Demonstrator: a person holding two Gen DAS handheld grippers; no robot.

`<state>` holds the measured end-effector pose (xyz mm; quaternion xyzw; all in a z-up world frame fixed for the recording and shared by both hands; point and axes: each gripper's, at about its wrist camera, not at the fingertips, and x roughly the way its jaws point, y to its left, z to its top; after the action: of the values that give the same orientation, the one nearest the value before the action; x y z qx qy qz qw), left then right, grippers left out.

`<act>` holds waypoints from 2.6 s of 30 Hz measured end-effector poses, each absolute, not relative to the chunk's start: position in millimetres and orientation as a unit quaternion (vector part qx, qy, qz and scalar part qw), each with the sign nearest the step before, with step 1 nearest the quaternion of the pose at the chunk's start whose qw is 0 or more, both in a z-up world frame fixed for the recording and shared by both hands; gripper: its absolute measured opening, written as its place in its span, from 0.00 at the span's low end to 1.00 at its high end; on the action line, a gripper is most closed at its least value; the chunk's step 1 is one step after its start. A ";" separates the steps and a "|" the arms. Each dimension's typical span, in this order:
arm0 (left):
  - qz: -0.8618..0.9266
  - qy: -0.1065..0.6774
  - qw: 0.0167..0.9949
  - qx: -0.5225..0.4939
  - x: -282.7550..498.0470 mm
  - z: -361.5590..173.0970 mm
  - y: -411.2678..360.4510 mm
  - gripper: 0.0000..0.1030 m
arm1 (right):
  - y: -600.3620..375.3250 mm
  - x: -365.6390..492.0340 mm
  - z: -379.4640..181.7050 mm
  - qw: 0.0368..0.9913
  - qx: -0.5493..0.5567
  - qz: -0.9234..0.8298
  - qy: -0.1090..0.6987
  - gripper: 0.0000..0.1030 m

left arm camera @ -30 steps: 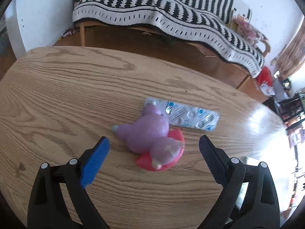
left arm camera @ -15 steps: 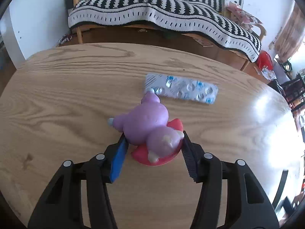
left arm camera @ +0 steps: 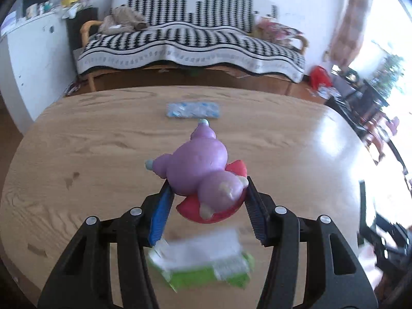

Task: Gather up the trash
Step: 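Carry the toy and leaflet box with both tools over the trash bin, then open both tools to drop the toy and leaflet box into the bin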

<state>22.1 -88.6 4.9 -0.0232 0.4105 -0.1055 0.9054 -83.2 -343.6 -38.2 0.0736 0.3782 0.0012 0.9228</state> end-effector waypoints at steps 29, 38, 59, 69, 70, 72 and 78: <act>-0.367 0.394 0.834 0.116 -119.4 -42.5 -359.4 0.52 | -589.6 -239.7 -73.6 0.879 0.197 -0.183 0.393 0.57; -0.453 0.396 0.787 0.139 -151.7 -70.3 -448.9 0.52 | -615.9 -252.9 -95.8 0.855 0.234 -0.197 0.420 0.57; -0.491 0.411 0.748 0.174 -152.0 -110.6 -512.2 0.53 | -636.5 -224.5 -135.6 0.816 0.271 -0.200 0.469 0.57; -0.498 0.401 0.747 0.183 -159.8 -114.4 -518.4 0.54 | -641.2 -225.0 -138.6 0.812 0.285 -0.202 0.467 0.57; -0.500 0.401 0.745 0.182 -159.8 -114.5 -518.8 0.54 | -641.5 -224.9 -138.5 0.812 0.286 -0.202 0.467 0.57; -0.503 0.401 0.744 0.181 -160.1 -114.1 -519.9 0.56 | -642.7 -225.7 -138.8 0.811 0.290 -0.205 0.466 0.59; -0.516 0.394 0.742 0.168 -162.1 -109.1 -518.4 0.79 | -654.5 -235.3 -132.6 0.811 0.315 -0.219 0.442 0.76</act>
<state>-162.1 -518.4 -109.1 0.1679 0.3940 -0.5156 0.7421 -235.3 -654.5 -132.6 0.3150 0.4420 -0.2189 0.8109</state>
